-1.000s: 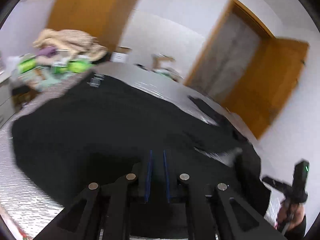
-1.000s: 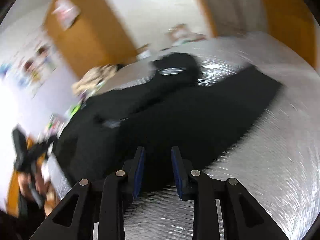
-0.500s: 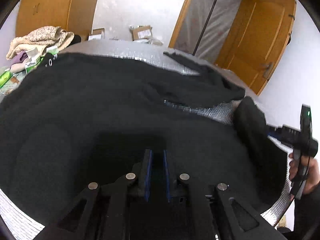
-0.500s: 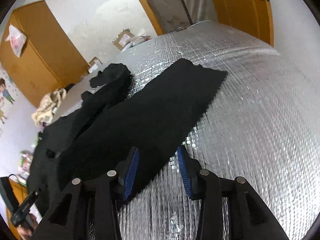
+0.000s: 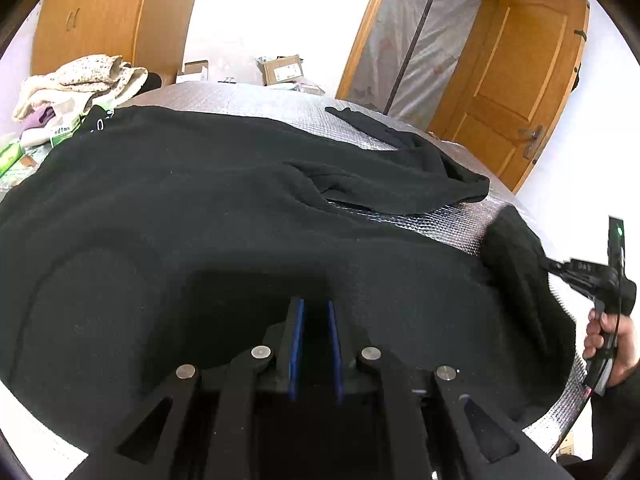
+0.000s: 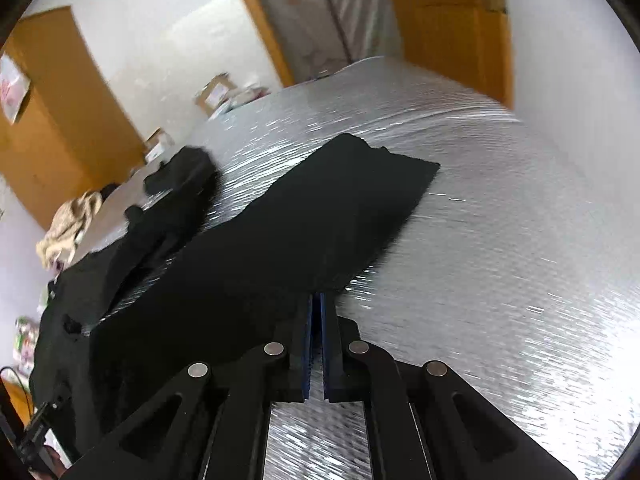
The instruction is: Fold clothes
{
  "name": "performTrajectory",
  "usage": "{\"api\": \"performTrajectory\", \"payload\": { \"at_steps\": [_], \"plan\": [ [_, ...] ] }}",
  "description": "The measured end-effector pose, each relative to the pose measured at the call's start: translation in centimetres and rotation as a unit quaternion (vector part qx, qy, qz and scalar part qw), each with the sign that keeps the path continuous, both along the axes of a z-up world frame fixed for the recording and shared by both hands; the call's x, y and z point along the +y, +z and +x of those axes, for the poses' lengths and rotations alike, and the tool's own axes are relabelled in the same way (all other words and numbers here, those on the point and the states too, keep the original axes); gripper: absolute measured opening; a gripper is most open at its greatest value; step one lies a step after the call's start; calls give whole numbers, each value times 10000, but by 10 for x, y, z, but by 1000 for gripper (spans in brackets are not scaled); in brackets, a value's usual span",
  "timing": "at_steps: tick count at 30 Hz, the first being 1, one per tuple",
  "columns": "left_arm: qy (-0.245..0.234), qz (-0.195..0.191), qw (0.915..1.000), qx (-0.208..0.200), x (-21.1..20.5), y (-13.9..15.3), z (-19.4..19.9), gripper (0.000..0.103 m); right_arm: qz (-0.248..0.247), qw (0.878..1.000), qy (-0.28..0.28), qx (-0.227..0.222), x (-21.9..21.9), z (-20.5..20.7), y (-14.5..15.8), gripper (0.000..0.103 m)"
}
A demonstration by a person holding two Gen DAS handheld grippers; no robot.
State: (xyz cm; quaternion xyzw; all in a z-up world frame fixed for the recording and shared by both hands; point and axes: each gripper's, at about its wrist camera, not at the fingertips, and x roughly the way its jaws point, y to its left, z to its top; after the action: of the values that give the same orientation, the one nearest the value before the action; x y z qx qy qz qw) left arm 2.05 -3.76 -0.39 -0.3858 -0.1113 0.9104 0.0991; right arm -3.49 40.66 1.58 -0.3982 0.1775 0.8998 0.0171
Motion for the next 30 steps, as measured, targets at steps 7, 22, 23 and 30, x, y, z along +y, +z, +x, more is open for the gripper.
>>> {"api": "performTrajectory", "payload": {
  "at_steps": [7,22,23,30],
  "plan": [
    [-15,-147,9999,-17,4,1,-2,12,94,9950,-984,-144,49,71,2,4],
    [-372,-136,9992,52,23,15,2,12,-831,9697,-2296,39,111,125,-4,26],
    [-435,-138,9989,60,26,15,3,12,-880,9677,-2362,41,116,123,-4,26],
    [-781,-241,9966,-89,45,6,4,12,-867,9599,-2665,57,138,104,-6,26]
  ]
}}
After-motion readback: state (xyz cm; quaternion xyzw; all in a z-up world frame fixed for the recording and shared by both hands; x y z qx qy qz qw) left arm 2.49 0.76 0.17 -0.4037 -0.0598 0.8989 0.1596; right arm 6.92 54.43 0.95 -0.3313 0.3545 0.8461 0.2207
